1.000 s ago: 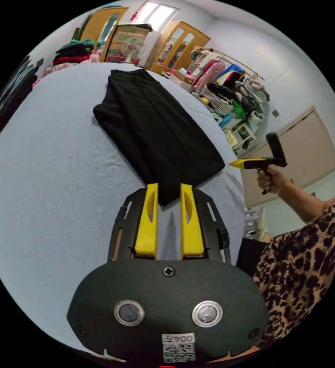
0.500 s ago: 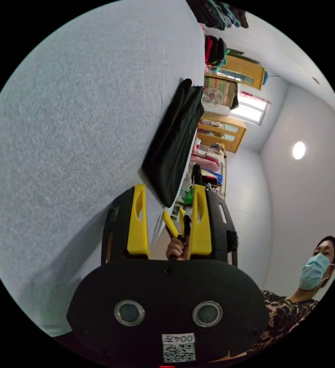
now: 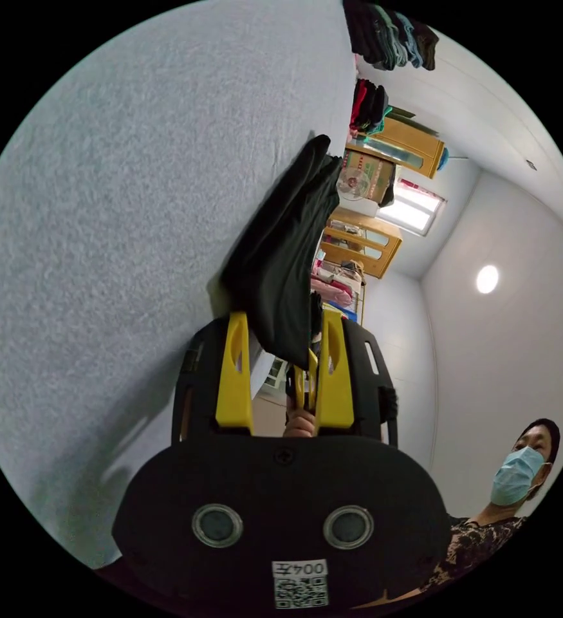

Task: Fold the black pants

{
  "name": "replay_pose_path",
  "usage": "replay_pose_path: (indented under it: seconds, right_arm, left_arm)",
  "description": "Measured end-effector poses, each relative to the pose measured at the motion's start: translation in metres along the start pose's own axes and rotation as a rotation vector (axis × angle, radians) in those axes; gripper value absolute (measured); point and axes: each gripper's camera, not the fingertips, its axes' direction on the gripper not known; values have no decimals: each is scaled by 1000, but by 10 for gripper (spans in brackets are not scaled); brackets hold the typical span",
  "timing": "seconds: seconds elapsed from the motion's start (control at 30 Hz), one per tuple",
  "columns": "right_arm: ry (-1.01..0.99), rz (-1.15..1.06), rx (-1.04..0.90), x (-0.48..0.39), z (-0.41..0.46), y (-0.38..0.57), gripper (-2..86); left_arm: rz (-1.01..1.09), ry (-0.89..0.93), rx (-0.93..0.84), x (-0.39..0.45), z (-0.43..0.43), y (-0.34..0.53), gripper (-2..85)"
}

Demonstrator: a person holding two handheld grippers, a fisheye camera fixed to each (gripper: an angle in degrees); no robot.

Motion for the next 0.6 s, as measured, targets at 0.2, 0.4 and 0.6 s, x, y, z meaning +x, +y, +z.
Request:
replay_pose_path:
  seconds: [0.2, 0.4, 0.6]
  right_arm:
    - [-31, -27, -17, -17, -19, -3, 43]
    - [1, -49, -29, -17, -40, -5, 43]
    - [62, -93, -34, -16, -54, -3, 42]
  left_arm:
    - [-25, 71, 71, -6, 13, 12, 139]
    - [7, 80, 153, -8, 12, 28, 65]
    - [149, 61, 107, 18, 18, 39, 43]
